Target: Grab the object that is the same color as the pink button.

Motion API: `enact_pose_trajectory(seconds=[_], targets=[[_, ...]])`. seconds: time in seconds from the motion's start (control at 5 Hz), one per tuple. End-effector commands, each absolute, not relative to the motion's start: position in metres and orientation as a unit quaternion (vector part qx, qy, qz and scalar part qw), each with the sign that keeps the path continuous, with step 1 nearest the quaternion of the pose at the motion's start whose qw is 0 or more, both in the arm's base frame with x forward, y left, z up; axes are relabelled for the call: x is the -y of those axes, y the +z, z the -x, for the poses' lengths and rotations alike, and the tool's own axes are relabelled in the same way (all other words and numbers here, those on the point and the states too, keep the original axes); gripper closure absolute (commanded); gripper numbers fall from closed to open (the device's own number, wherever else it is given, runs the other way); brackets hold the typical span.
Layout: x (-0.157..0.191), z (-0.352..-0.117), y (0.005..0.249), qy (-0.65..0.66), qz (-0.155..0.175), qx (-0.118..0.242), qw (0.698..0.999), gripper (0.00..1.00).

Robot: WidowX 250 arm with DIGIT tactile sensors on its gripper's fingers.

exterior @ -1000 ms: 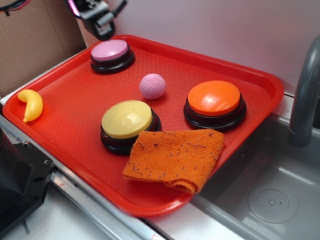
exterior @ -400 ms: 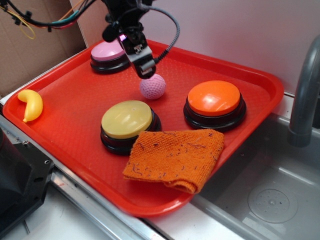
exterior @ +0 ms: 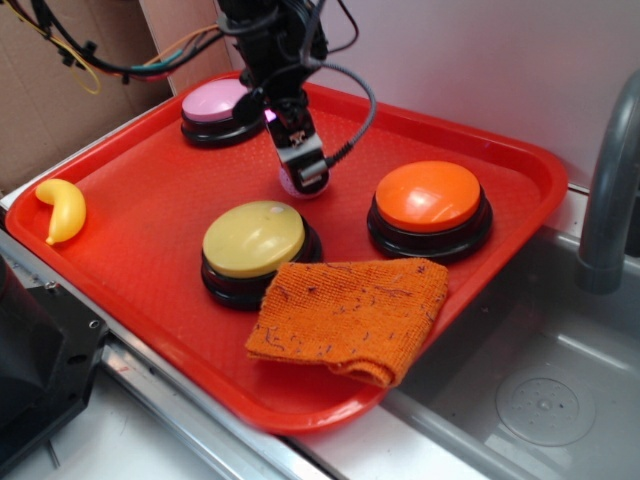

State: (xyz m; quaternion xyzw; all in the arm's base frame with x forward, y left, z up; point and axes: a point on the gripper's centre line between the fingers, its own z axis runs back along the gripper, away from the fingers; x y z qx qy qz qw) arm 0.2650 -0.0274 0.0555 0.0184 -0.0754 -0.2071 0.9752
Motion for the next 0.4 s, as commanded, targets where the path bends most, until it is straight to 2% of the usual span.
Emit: enact_pose_trajectory(seconds=[0.0,0.2], targets=[[0.0221,-0.2798,0.043,-0.198,-0.024,0.08,0.977,0.0],[0.0229,-0.2826,0.0351,-0.208,-0.027,0.079,0.974,0.1]])
